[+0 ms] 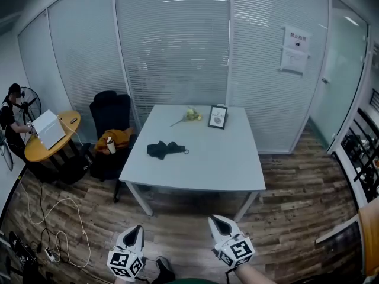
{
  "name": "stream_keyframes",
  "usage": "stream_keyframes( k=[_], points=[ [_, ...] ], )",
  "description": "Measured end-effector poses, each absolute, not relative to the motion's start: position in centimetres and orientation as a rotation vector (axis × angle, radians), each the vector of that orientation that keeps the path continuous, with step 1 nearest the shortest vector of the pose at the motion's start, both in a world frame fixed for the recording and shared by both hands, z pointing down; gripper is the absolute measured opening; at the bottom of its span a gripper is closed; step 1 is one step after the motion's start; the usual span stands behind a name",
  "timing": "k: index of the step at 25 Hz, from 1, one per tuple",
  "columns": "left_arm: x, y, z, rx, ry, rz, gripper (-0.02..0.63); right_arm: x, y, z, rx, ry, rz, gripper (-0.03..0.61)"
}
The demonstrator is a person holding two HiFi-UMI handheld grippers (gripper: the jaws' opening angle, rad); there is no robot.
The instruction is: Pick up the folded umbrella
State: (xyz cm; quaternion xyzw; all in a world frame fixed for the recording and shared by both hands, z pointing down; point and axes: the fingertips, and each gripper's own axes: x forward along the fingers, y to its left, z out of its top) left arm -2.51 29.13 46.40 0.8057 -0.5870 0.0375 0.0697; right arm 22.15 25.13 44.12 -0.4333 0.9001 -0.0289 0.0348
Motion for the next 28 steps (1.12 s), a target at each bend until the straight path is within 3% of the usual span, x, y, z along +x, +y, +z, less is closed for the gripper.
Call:
stream_keyframes(
  k=[18, 28],
  points=[
    [-18.4, 8.7, 50.9, 2.509, -1.566, 0.194, 0.014, 9.2, 9.5, 43.1, -1.669, 2.693, -0.045, 0.002],
    [-21.4, 2.5, 54.6, 2.436, -1.532, 0.229, 0.014, 5.7, 3.0, 46.4, -1.670, 2.786, -0.143, 0.002]
  ],
)
